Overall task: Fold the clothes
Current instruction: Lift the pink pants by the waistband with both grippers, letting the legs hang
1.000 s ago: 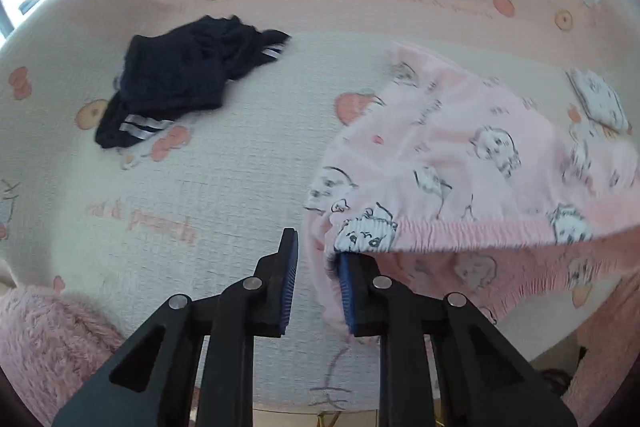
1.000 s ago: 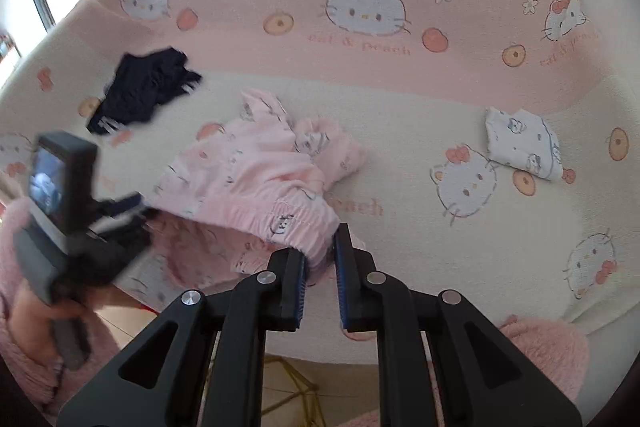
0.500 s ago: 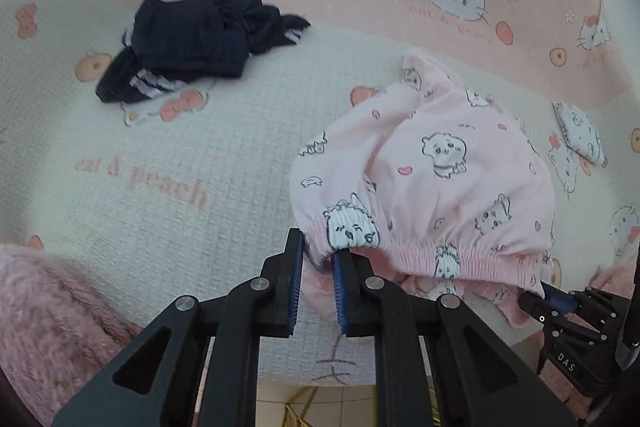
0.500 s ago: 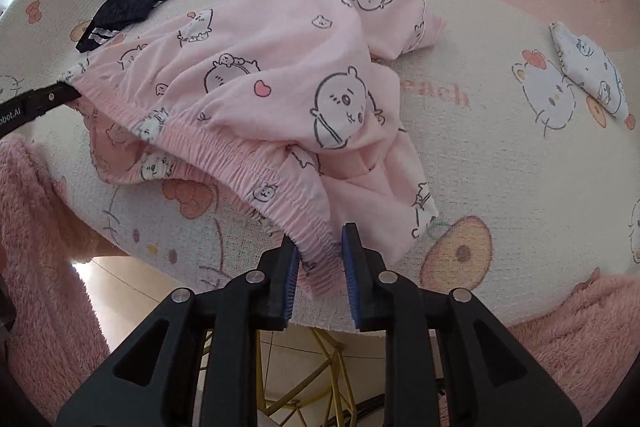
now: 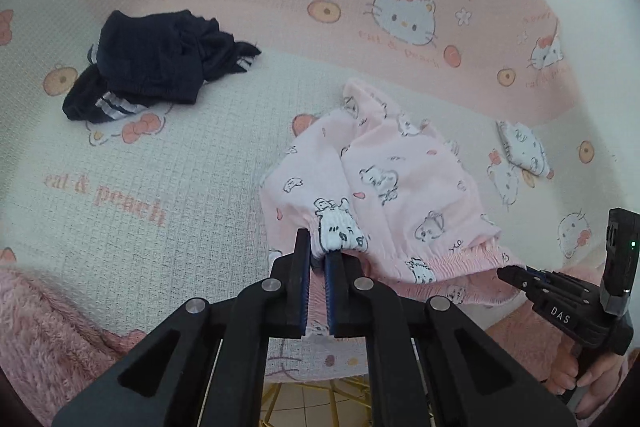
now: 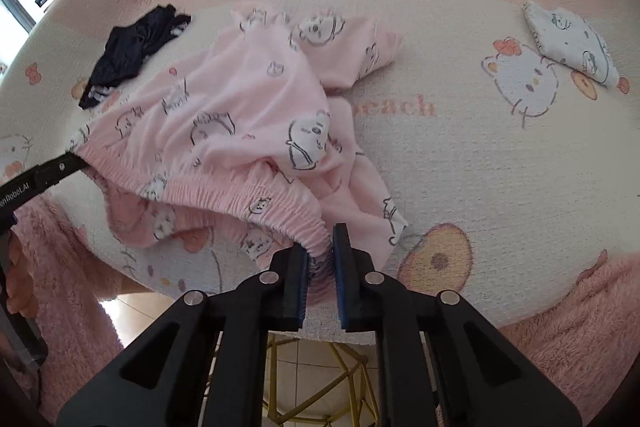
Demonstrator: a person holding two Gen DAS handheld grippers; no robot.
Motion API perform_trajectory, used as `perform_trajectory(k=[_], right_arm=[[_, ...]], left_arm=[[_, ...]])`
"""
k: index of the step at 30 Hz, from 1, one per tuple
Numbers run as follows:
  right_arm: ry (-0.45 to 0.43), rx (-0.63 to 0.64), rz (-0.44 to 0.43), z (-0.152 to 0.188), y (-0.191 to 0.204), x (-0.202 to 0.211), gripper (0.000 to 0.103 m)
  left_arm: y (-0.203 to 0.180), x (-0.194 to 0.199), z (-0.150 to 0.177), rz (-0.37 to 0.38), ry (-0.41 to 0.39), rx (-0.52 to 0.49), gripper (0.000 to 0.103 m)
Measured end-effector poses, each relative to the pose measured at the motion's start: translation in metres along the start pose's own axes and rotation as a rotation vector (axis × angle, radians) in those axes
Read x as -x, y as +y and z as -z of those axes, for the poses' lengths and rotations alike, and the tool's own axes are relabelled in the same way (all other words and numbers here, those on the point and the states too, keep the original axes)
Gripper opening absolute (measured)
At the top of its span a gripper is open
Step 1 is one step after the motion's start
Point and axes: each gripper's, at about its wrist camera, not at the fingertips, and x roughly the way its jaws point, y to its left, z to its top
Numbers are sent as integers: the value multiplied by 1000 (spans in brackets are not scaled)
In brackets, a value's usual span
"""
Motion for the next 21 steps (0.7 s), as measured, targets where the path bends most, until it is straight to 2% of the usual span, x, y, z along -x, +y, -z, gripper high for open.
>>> perform_trajectory(k=[4, 7, 10, 14, 16, 17, 19, 21], right_arm=[[-130, -38, -32, -17, -3, 60, 10], [-252, -20, -50, -40, 8, 115, 10], [-396, -5, -130, -63, 15, 184, 10], [-542, 48, -144, -92, 32, 252, 10], [-574, 70, -159, -104, 35, 267, 11], [-588, 82, -169, -109, 35, 274, 11], [-582, 107, -111, -126, 36, 271, 11], [-541, 112, -54, -147, 33, 258, 11]], left_arm=[[-10, 49, -21, 61, -90, -21, 7], [-28, 96, -41, 123, -164, -68, 7], [-50, 150, -64, 222, -255, -119, 7], [-78, 203, -89, 234, -375, -193, 7], [-83, 209, -103, 260, -405, -203, 7], [-87, 205, -111, 248, -398, -204, 7], [-91, 184, -132, 190, -347, -186, 7], [-92, 175, -152, 176, -322, -164, 7]])
